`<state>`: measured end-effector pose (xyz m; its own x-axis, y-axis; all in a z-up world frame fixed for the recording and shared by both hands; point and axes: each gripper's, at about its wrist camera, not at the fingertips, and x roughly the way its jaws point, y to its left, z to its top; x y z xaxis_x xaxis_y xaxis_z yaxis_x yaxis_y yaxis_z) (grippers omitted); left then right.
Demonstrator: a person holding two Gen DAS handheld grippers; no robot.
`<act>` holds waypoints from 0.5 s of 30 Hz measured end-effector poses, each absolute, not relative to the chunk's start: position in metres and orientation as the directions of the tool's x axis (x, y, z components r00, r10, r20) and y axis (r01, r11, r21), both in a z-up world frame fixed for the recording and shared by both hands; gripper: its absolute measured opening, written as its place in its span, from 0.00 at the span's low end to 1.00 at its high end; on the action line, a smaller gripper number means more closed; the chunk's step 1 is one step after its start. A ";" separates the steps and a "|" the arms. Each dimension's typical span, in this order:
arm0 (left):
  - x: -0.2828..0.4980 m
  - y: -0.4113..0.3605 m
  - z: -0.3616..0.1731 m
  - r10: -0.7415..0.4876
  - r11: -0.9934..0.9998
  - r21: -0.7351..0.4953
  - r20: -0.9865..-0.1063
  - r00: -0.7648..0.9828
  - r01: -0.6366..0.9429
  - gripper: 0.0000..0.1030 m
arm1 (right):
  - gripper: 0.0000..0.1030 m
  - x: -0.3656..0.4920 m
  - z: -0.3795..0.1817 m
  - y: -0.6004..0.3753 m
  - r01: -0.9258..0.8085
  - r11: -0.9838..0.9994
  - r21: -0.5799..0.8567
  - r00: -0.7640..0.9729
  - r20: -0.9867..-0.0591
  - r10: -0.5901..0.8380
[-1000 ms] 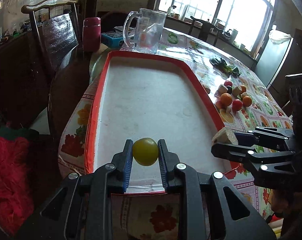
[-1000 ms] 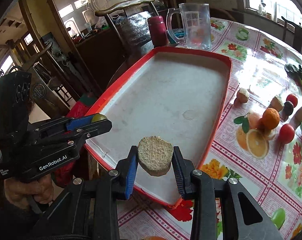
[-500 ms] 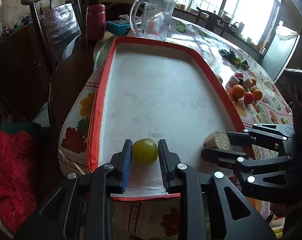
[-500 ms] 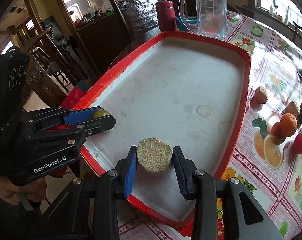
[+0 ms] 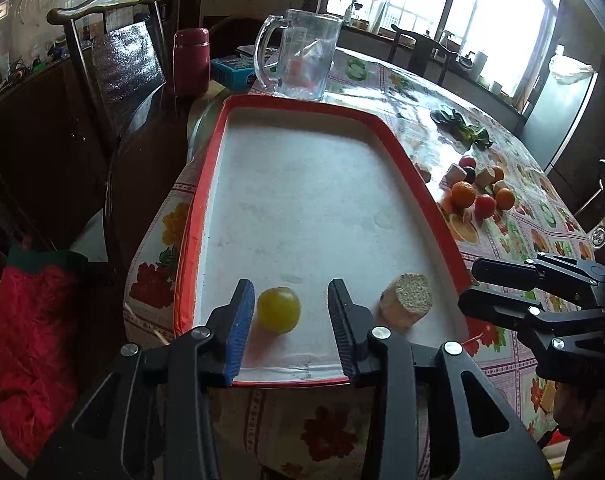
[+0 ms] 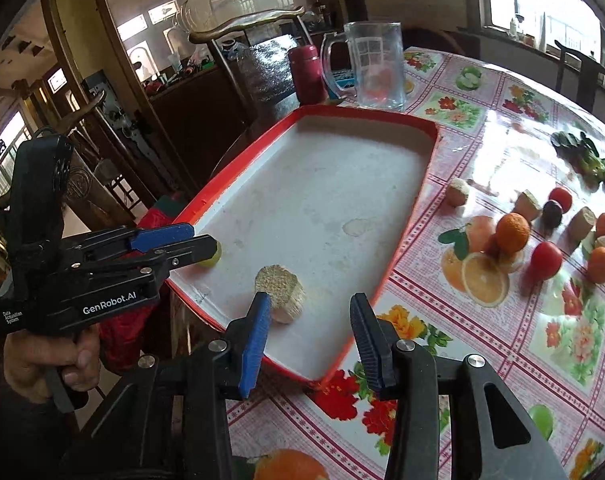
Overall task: Organize fruits
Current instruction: 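Open left tool to drop apple in tray while right tool releases slice, then move both tools back over the table toward the oranges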
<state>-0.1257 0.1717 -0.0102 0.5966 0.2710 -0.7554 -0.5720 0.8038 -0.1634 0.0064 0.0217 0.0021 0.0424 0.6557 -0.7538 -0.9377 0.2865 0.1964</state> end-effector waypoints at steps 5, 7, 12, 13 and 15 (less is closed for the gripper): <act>-0.113 0.156 0.000 0.256 0.830 -0.161 -0.741 0.621 -0.534 0.35 | 0.41 0.025 0.006 -0.010 -0.909 0.361 0.207 0.091 -0.748 0.658; -0.107 0.148 0.002 0.244 0.841 -0.161 -0.740 0.627 -0.517 0.35 | 0.41 0.033 0.006 -0.022 -0.895 0.389 0.219 0.104 -0.745 0.659; -0.091 0.128 0.003 0.213 0.866 -0.156 -0.743 0.634 -0.474 0.35 | 0.42 0.050 0.006 -0.049 -0.866 0.445 0.230 0.142 -0.740 0.658; -0.088 0.124 0.004 0.208 0.871 -0.156 -0.744 0.636 -0.467 0.35 | 0.42 0.053 0.006 -0.054 -0.860 0.454 0.234 0.147 -0.739 0.658; -0.082 0.118 0.005 0.196 0.879 -0.154 -0.745 0.637 -0.452 0.35 | 0.42 0.059 0.004 -0.063 -0.848 0.472 0.240 0.156 -0.738 0.657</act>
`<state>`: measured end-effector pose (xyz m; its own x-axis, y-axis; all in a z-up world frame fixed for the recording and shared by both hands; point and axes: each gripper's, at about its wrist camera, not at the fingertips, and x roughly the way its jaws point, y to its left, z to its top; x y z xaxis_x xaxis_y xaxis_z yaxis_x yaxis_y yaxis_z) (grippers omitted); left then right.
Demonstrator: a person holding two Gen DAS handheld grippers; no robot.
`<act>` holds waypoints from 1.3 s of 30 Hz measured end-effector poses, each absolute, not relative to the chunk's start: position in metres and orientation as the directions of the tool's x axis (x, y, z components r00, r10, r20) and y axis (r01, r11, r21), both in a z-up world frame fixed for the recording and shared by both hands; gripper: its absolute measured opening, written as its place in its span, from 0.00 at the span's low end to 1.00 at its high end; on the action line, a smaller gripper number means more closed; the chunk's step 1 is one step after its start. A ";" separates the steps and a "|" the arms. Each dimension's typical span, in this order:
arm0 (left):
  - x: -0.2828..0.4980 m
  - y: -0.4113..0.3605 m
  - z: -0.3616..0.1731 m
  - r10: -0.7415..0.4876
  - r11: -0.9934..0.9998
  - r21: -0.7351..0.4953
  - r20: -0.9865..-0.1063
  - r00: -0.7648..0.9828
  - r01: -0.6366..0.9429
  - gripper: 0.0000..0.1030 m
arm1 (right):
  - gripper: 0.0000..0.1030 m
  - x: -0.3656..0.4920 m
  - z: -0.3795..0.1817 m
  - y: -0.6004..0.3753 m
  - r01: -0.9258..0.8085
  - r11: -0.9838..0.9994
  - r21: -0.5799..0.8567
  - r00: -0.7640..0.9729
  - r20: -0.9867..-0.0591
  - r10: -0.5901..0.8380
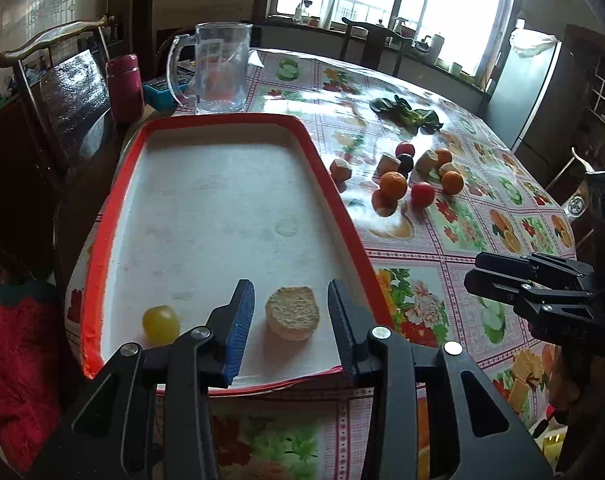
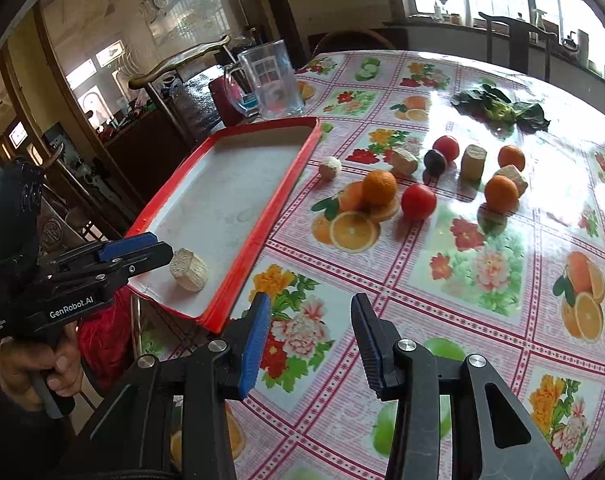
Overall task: Organize fruits
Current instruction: 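Move both tools back over the table toward the oranges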
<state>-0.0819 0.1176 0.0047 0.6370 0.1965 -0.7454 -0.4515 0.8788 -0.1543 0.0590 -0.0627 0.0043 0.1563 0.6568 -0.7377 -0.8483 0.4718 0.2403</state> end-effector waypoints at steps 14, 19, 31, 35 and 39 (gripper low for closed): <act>-0.040 0.082 0.005 0.135 0.923 -0.142 -0.751 0.646 -0.358 0.39 | 0.42 0.098 -0.003 -0.107 -0.786 0.561 0.259 0.218 -0.733 0.644; -0.025 0.074 0.005 0.120 0.935 -0.135 -0.752 0.648 -0.329 0.39 | 0.42 0.111 -0.005 -0.115 -0.769 0.584 0.259 0.234 -0.736 0.635; 0.018 0.071 0.006 0.088 0.955 -0.121 -0.756 0.649 -0.271 0.39 | 0.42 0.138 -0.005 -0.112 -0.759 0.613 0.220 0.272 -0.749 0.605; 0.034 0.073 0.004 0.072 0.959 -0.124 -0.761 0.645 -0.254 0.39 | 0.42 0.148 -0.007 -0.102 -0.767 0.612 0.193 0.280 -0.758 0.590; 0.053 0.075 0.001 0.064 0.962 -0.121 -0.769 0.636 -0.243 0.39 | 0.42 0.168 -0.010 -0.093 -0.754 0.633 0.175 0.297 -0.769 0.566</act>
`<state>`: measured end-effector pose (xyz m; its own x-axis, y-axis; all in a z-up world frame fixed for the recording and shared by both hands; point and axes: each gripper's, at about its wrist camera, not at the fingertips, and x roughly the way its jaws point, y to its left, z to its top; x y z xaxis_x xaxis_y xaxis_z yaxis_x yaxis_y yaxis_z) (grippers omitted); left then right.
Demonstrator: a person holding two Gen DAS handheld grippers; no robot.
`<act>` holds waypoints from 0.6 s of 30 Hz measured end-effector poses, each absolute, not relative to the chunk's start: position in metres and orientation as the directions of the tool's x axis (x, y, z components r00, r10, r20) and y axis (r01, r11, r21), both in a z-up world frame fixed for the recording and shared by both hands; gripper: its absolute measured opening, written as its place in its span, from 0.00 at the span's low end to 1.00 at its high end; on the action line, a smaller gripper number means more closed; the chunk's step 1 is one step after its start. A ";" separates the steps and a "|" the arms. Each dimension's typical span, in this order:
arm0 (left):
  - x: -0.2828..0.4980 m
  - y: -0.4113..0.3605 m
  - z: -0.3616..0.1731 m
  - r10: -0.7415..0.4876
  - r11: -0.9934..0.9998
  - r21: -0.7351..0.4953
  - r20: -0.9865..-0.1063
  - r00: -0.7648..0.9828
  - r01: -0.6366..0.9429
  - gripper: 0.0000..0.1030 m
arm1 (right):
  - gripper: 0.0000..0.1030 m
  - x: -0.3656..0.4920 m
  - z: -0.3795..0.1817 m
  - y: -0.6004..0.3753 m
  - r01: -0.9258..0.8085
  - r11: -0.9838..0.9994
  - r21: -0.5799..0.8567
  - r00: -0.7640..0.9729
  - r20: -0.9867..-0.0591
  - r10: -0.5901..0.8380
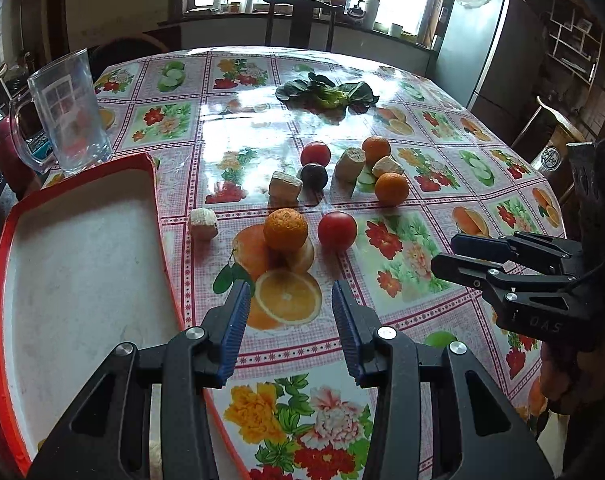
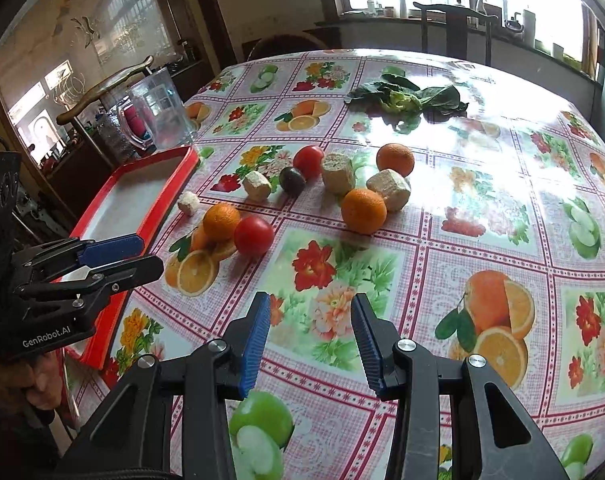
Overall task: Organize fruits
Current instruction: 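Move both tools back over the table toward the oranges, then grasp an orange with left tool while right tool grasps another orange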
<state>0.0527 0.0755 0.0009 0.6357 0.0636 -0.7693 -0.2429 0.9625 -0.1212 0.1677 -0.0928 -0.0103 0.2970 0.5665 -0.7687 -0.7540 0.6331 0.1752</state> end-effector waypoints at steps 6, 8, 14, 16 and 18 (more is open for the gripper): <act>0.082 0.081 -0.010 0.041 0.962 -0.135 -0.788 0.615 -0.237 0.39 | 0.41 0.203 -0.020 -0.080 -0.721 0.680 0.133 0.339 -0.789 0.513; 0.092 0.084 -0.015 0.036 0.961 -0.138 -0.799 0.601 -0.240 0.39 | 0.41 0.212 -0.024 -0.077 -0.708 0.695 0.128 0.345 -0.795 0.498; 0.114 0.088 -0.023 0.025 0.961 -0.138 -0.822 0.569 -0.241 0.39 | 0.41 0.236 -0.032 -0.067 -0.684 0.713 0.158 0.336 -0.799 0.499; 0.119 0.091 -0.021 0.039 0.960 -0.127 -0.820 0.571 -0.248 0.39 | 0.41 0.240 -0.032 -0.063 -0.690 0.702 0.176 0.322 -0.794 0.516; 0.124 0.094 -0.021 0.055 0.960 -0.112 -0.823 0.565 -0.257 0.39 | 0.40 0.239 -0.033 -0.058 -0.698 0.695 0.173 0.318 -0.794 0.518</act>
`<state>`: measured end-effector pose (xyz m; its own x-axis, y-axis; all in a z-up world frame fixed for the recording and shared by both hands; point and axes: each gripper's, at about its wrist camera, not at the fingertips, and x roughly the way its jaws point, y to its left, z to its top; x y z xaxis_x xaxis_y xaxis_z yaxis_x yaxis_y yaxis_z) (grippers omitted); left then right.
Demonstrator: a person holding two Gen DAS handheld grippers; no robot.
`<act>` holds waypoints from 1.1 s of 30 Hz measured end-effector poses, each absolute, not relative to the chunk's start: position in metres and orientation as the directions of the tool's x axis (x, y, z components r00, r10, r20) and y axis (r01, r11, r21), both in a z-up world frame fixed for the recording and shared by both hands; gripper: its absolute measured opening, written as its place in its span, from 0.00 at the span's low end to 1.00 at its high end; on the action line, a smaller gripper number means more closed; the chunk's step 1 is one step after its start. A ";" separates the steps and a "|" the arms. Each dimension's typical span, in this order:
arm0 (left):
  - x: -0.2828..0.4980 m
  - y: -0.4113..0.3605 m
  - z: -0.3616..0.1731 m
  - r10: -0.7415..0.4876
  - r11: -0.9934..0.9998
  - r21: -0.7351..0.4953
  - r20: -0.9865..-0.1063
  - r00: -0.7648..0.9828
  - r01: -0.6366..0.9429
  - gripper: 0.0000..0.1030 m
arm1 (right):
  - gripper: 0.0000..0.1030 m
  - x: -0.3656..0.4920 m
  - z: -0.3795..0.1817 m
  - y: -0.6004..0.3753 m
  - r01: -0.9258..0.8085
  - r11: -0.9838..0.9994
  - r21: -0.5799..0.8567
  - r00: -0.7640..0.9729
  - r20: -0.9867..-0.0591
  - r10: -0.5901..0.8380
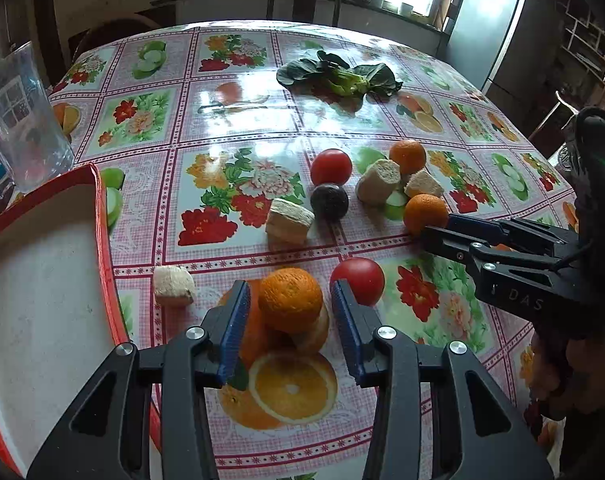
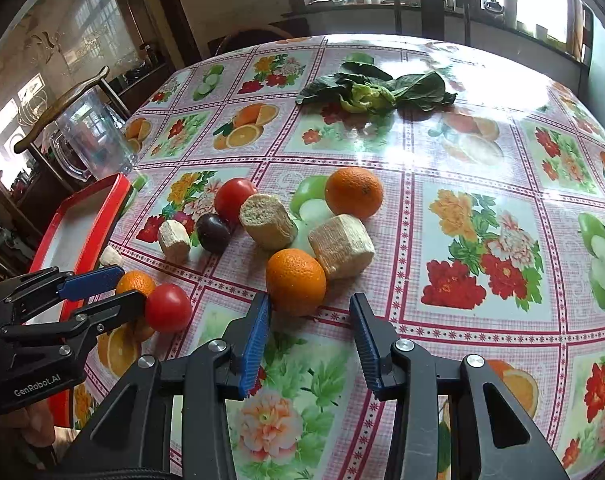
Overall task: Organize fruits
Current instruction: 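Grasp an orange with left tool while right tool grasps another orange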
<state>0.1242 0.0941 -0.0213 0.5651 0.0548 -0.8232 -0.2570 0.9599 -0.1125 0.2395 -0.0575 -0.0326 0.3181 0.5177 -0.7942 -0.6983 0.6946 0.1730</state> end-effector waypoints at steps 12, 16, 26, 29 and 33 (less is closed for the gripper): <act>0.123 0.100 -0.026 -0.020 0.971 -0.149 -0.832 0.554 -0.189 0.39 | 0.26 0.227 -0.033 -0.061 -0.717 0.671 0.187 0.300 -0.786 0.540; 0.124 0.099 -0.025 -0.026 0.977 -0.137 -0.833 0.552 -0.161 0.29 | 0.26 0.218 -0.029 -0.069 -0.716 0.667 0.205 0.297 -0.776 0.557; 0.106 0.086 -0.018 -0.018 0.984 -0.118 -0.817 0.577 -0.136 0.27 | 0.26 0.194 -0.017 -0.092 -0.710 0.666 0.228 0.304 -0.754 0.582; 0.092 0.086 -0.012 -0.017 0.979 -0.133 -0.802 0.597 -0.152 0.27 | 0.26 0.186 -0.011 -0.098 -0.712 0.661 0.236 0.306 -0.743 0.595; 0.072 0.087 -0.006 -0.011 0.974 -0.149 -0.788 0.616 -0.173 0.27 | 0.26 0.173 -0.004 -0.099 -0.723 0.648 0.240 0.303 -0.732 0.610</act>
<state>0.0719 0.0868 -0.0064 0.6155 -0.0107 -0.7880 -0.1734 0.9736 -0.1486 0.1729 -0.0991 -0.0037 0.3035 0.6098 -0.7321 -0.7231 0.6478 0.2399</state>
